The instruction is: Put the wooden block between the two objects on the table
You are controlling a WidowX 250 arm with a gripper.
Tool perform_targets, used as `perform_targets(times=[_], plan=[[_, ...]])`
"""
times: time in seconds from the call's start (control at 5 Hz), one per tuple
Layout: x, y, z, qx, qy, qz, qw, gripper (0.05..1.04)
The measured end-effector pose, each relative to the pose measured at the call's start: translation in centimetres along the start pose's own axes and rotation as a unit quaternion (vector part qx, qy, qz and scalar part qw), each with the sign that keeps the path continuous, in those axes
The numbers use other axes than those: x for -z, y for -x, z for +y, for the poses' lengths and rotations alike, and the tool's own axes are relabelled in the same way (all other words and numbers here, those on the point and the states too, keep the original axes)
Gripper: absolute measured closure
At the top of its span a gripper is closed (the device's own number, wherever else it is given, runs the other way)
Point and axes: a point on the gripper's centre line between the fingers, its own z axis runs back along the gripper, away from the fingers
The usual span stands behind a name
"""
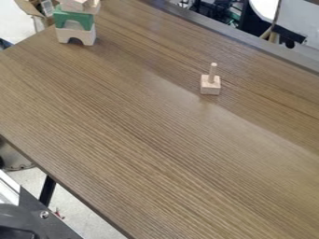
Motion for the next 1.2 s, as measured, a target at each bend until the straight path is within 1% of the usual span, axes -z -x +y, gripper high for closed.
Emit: perform_targets(times=[0.2,0.4,0.6,0.8,1.0,1.2], plan=[[1.2,2.1,-0.3,0.027,-0.007,-0.008,0.9996,0.493],[1.9,4.0,-1.2,0.041,-0.001,-0.035,0.9985,0.493],[4.9,5.2,-1.9,0.055,-0.023,-0.041,0.9973,0.493],[7.9,5.5,-2.7,0.048,-0.033,-0.047,0.9972,0.493],[11.5,7.1,-3.3,0.059,-0.046,-0.057,0.9956,0.493],[12.0,7.1,-4.0,0.053,-0.042,-0.062,0.9957,0.446]])
